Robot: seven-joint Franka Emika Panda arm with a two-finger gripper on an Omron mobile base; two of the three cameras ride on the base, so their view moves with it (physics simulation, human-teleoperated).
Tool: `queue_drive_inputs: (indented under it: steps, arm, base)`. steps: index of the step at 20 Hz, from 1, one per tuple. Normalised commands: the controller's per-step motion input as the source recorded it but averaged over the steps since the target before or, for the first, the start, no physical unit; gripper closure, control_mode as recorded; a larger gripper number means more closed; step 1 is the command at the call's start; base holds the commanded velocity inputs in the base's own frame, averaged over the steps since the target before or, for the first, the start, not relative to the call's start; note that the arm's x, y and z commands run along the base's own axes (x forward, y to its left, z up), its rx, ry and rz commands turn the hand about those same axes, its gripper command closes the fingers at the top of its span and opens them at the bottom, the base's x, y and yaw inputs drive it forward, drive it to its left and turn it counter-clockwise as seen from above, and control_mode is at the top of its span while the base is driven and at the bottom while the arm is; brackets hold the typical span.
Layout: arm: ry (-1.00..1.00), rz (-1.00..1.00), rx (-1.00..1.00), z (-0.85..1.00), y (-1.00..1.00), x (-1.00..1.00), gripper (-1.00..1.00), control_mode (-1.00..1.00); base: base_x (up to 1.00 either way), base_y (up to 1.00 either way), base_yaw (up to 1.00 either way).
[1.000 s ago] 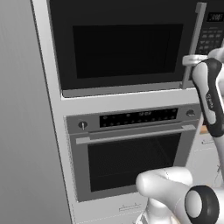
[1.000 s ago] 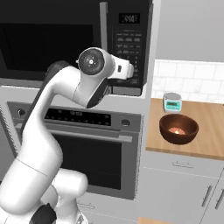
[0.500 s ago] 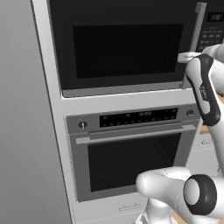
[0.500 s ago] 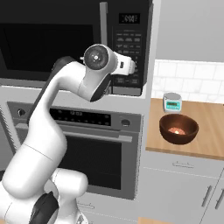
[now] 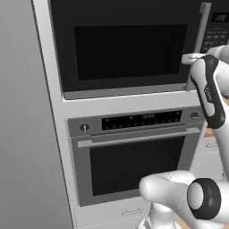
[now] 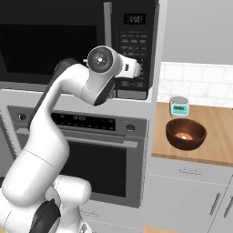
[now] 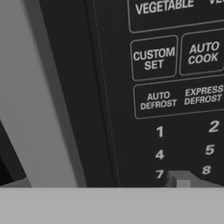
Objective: Open the microwave, place the bowl with waffle inside the microwave, then close the microwave door and turn it on.
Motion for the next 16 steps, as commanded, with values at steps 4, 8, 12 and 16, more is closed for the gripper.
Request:
queue_drive_inputs:
  steps: [4,8,12,16]
  arm:
    - [0.00,0.00,0.00,0.00,0.00,0.03,1.00,-1.00]
    - [0.00,0.00,0.00,0.00,0.00,-0.12,1.00,-1.00]
    - [0.00,0.04,0.00,0.00,0.00,-0.50,1.00,-1.00]
    - [-0.01,0.08,0.00,0.00,0.08,-0.87,1.00,-1.00]
  base:
    - [0.00,0.00,0.00]
    - [0.00,0.00,0.00]
    - [0.00,0.00,0.00]
    - [0.00,0.00,0.00]
